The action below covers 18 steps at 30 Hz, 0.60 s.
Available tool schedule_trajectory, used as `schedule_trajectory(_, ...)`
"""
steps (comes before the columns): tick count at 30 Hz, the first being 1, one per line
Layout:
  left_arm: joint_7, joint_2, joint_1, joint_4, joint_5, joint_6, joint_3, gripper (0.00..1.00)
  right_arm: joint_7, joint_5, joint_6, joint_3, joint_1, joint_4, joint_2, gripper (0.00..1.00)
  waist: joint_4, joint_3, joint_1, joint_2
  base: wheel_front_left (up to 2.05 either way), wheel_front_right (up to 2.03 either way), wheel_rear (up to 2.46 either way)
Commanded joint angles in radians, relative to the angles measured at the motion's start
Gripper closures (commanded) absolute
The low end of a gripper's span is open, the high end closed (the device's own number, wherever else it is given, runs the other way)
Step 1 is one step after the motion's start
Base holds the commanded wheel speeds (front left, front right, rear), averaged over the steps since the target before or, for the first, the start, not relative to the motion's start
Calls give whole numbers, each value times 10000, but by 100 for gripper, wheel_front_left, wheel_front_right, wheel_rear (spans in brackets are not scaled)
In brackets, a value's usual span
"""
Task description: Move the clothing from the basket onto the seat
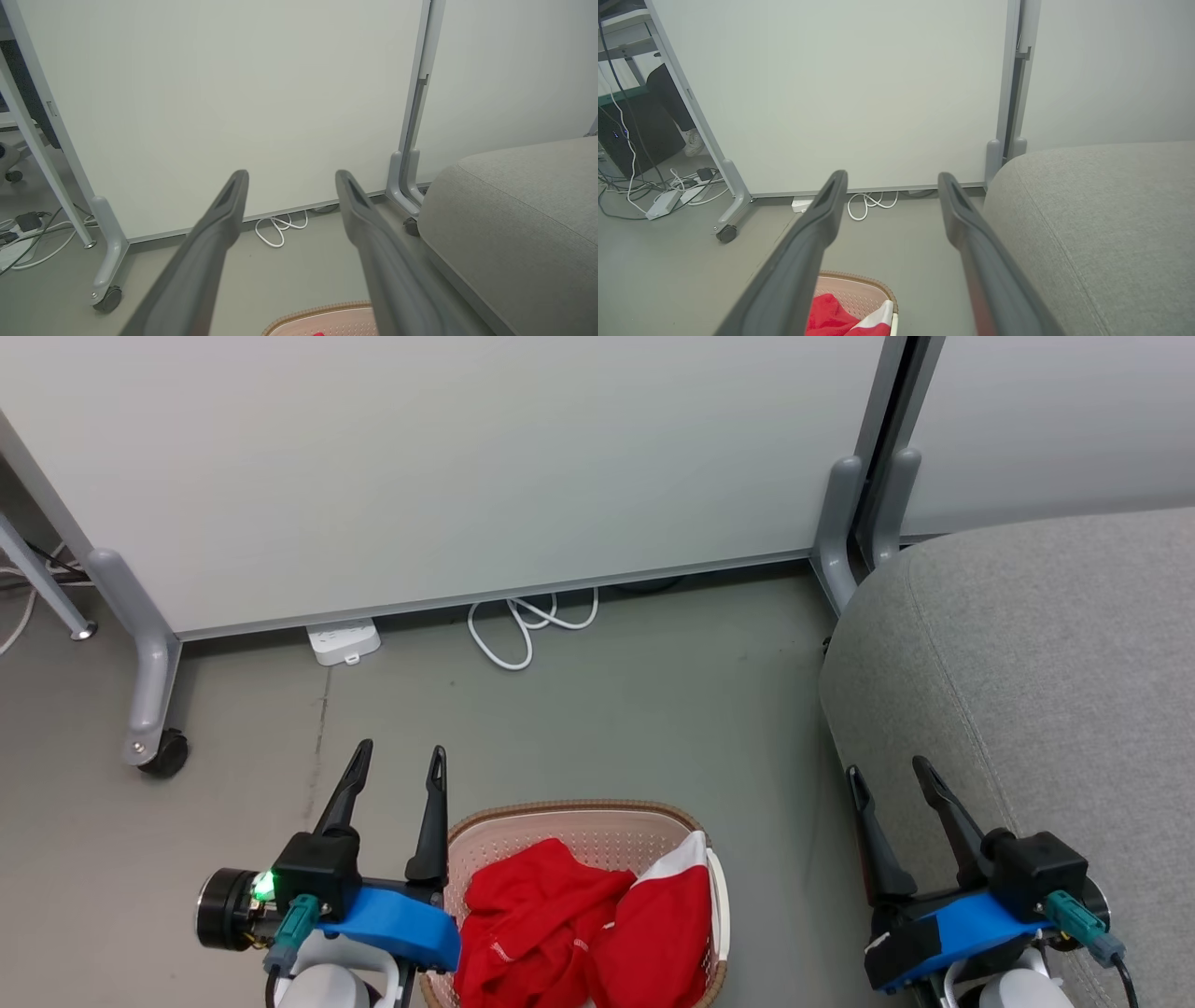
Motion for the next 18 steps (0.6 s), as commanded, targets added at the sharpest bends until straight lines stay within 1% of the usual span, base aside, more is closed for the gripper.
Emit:
schedule_trajectory(1,-30,19,-276,201,114,-113,-50,0,-35,-17,4,33,-185,-63,-59,0,-94,180,0,-1,0,0,0)
schedule_trajectory(7,-31,190,-1149,1098,432,-373,-221,0,-33,-87,4,106,-594,-150,-58,0,-459,934,0,-1,0,0,0)
schedule_trajectory(11,-30,375,-1861,1742,568,-484,-516,0,-32,-109,4,195,-994,-233,-58,0,-781,1594,0,-1,0,0,0)
schedule_trajectory(12,-30,375,-1861,1742,568,-484,-516,0,-32,-109,4,195,-994,-233,-58,0,-781,1594,0,-1,0,0,0)
schedule_trajectory(13,-30,497,-2207,2113,644,-492,-719,0,-30,-106,4,220,-1202,-287,-56,0,-944,1962,0,-1,0,0,0)
schedule_trajectory(14,-30,497,-2207,2113,644,-492,-719,0,-30,-106,4,220,-1202,-287,-56,0,-944,1962,0,-1,0,0,0)
schedule_trajectory(18,-30,762,-2922,2864,778,-557,-1229,0,-23,-53,4,242,-1645,-408,-53,0,-1234,2705,0,-1,0,0,0)
